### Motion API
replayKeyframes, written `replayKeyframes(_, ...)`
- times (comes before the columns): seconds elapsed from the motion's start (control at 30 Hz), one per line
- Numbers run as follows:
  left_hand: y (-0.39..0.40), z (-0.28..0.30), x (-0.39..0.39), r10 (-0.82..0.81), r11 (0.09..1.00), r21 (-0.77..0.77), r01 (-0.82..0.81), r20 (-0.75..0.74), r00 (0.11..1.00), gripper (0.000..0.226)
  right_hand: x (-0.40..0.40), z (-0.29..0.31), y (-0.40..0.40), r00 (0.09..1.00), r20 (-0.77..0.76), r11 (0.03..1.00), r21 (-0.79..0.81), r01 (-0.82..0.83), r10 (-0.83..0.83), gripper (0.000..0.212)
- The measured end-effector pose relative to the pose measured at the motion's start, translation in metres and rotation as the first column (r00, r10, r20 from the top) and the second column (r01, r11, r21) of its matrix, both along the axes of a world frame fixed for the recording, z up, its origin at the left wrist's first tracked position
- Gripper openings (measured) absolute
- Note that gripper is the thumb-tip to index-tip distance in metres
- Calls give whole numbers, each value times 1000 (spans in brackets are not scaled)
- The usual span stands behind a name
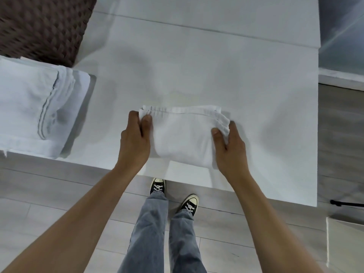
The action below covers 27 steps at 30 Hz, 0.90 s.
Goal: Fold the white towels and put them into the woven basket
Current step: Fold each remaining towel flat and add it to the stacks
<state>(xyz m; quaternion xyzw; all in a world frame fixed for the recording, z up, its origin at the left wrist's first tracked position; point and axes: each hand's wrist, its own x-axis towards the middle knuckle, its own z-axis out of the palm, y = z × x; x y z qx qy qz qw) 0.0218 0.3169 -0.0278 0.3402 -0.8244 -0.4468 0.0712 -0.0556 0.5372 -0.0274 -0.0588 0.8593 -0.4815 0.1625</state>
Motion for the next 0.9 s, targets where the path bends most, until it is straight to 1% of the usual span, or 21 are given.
replayKeyframes(0.07, 0, -2, -7, 31, 999, 40, -31, 17, 999, 26, -4, -11, -5, 999, -36, 994, 107, 0, 4, 12)
replayKeyframes(0.1, 0, -3, -8, 39, 997, 70, -41, 23, 999, 23, -5, -17, -5, 999, -40, 991, 131, 14, -9, 14)
replayKeyframes(0.2, -1, -1, -3, 11, 982, 188, -11, 1, 1000, 20, -4, -26, -2, 995, -29, 991, 87, 101, -99, 15)
replayKeyframes(0.27, 0, -1, 5, -47, 969, 243, 38, 29, 998, 30, 0, -26, 0, 988, -2, 987, 55, 153, -153, 16)
replayKeyframes(0.3, 0, -2, 8, -66, 970, 238, 50, 59, 996, 36, 1, -26, 0, 985, 10, 984, 43, 174, -175, 16)
replayKeyframes(0.33, 0, -5, 9, -74, 975, 215, 55, 83, 994, 39, 3, -27, 0, 981, 9, 980, 39, 194, -194, 15)
replayKeyframes(0.4, 1, -10, 6, -63, 989, 139, 51, 88, 994, 37, 5, -26, -1, 972, -3, 971, 42, 235, -235, 14)
replayKeyframes(0.47, 3, -14, -1, -19, 998, 62, 14, 81, 997, 34, 6, -25, -3, 960, 2, 960, 26, 280, -280, 10)
replayKeyframes(0.53, 8, -15, -5, 16, 1000, 17, -18, 84, 996, 33, 9, -26, -4, 951, 16, 951, 28, 308, -308, 10)
replayKeyframes(0.57, 10, -14, -7, 14, 999, -36, -11, 102, 995, 34, 10, -25, -4, 951, 8, 949, 62, 309, -310, 13)
replayKeyframes(0.6, 11, -13, -7, 3, 996, -91, 10, 137, 991, 36, 10, -26, -3, 949, -2, 942, 121, 314, -316, 21)
replayKeyframes(0.63, 11, -11, -7, 0, 994, -111, 18, 166, 986, 38, 11, -24, 1, 941, -2, 925, 186, 332, -338, 33)
replayKeyframes(0.67, 10, -8, -6, 4, 997, -81, 11, 180, 984, 40, 12, -22, 5, 932, 9, 908, 228, 351, -363, 44)
replayKeyframes(0.7, 9, -5, -4, 13, 1000, -19, -10, 182, 983, 42, 15, -18, 10, 926, 38, 900, 254, 355, -376, 51)
replayKeyframes(0.73, 9, -1, -2, 17, 998, 50, -27, 190, 982, 43, 18, -13, 13, 922, 81, 898, 272, 346, -379, 55)
replayKeyframes(0.83, 16, 4, 11, -22, 985, 171, -24, 263, 964, 48, 33, -1, 19, 887, 241, 907, 261, 332, -394, 58)
replayKeyframes(0.9, 23, 10, 23, -36, 968, 246, -48, 326, 945, 53, 40, 1, 23, 829, 340, 894, 226, 386, -444, 62)
